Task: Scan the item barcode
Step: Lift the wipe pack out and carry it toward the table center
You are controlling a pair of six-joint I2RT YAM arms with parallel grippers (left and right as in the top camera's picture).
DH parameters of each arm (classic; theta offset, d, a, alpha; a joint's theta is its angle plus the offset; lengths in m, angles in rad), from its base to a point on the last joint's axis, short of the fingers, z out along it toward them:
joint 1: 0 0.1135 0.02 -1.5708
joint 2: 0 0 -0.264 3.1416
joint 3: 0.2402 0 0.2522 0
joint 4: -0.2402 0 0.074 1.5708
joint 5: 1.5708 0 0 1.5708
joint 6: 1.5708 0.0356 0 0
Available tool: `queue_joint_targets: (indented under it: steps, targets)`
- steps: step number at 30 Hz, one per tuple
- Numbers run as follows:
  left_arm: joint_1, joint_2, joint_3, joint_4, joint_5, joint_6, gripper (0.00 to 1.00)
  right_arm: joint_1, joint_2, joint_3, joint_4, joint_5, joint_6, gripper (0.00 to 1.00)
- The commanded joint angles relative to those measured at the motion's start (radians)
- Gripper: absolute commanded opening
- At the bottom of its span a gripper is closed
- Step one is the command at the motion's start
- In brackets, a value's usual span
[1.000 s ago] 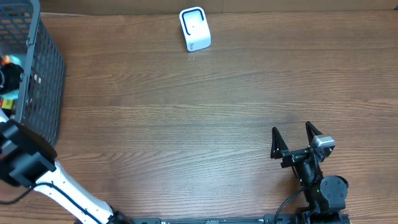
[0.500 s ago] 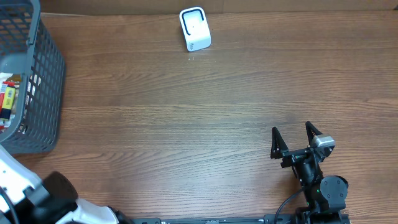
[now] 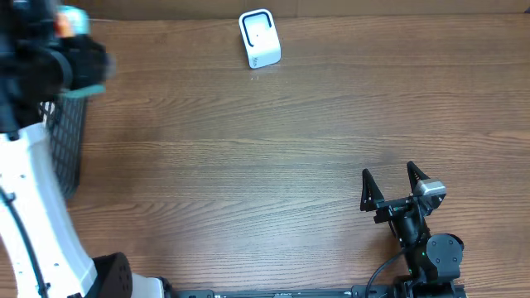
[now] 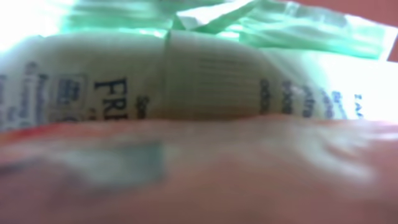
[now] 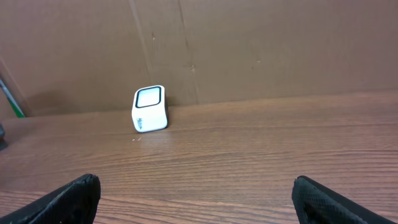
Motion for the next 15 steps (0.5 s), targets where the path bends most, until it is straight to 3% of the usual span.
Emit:
queue_joint_targets:
  steps: [1, 15]
  targets:
    - [-0.177, -0.004, -0.01, -0.011, -0.093, -0.104, 0.35, -0.003, -0.009, -0.011, 0.005, 0.013, -0.007, 1.0]
    - [-0.733, 0.159, -0.258, 0.142, -0.148, -0.274, 0.35, -0.003, -0.009, -0.011, 0.005, 0.013, -0.007, 1.0]
